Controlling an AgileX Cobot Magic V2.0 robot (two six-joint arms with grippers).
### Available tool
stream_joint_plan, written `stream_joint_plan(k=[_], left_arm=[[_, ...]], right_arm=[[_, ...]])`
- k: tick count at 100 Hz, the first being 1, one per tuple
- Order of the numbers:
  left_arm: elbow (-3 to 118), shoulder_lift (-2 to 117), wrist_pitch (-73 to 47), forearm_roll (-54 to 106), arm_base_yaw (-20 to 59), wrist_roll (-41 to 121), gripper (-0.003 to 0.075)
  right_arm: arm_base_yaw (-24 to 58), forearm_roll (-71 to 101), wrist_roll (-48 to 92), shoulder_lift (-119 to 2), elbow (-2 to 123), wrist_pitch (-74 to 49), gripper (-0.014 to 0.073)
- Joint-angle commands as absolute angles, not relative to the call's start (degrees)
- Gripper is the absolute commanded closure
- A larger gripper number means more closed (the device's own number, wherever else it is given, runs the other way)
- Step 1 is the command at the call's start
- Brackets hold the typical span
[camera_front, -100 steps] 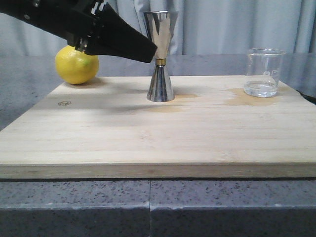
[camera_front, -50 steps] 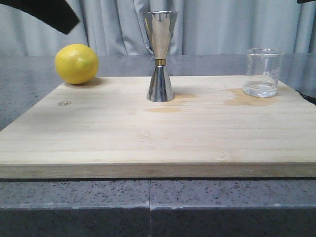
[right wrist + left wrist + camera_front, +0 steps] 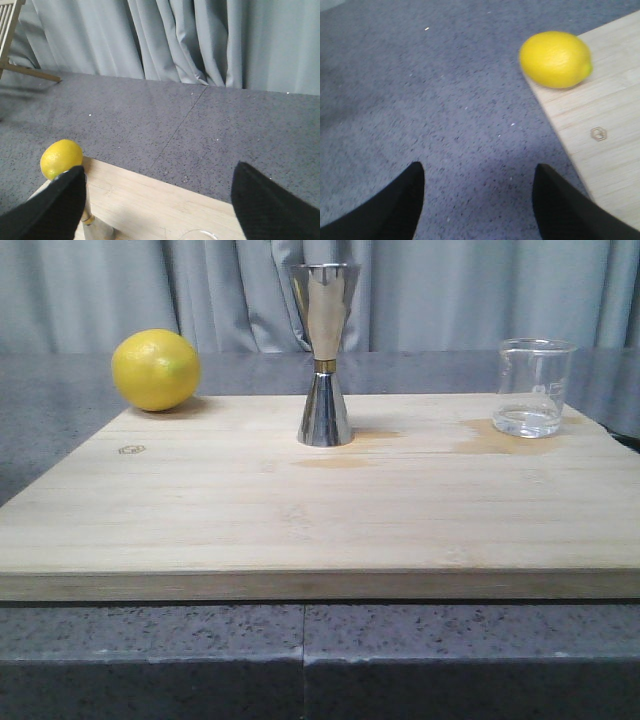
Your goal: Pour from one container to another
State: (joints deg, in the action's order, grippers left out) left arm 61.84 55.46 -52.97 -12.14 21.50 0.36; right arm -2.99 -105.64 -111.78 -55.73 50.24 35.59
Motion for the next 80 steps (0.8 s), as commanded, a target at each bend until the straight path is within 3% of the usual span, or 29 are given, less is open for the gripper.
stream_joint_plan(k=[1, 32, 60, 69, 80], left_arm=[[60.71, 52.65, -51.65, -15.96, 21.36, -6.56, 0.0288], [53.05, 42.41, -51.09, -16.77, 21.36, -14.54, 0.029], [52.96, 40.78, -50.71, -16.77, 21.36, -14.54, 0.0324], [52.96, 40.78, -50.19, -16.77, 21.36, -14.54, 0.0405], [52.96, 40.78, -49.62, -16.77, 21.36, -14.54, 0.0533]], right_arm=[[-3.32, -106.57, -112.46, -50.95, 49.06, 32.15, 0.0053], [-3.32, -106.57, -113.17, -38.94, 40.29, 29.46, 0.0053], [-3.32, -106.57, -113.46, -36.98, 38.19, 30.13, 0.0057], [-3.32, -106.57, -113.74, -36.98, 38.19, 29.62, 0.0147], [-3.32, -106.57, -113.74, -36.98, 38.19, 29.64, 0.0357]])
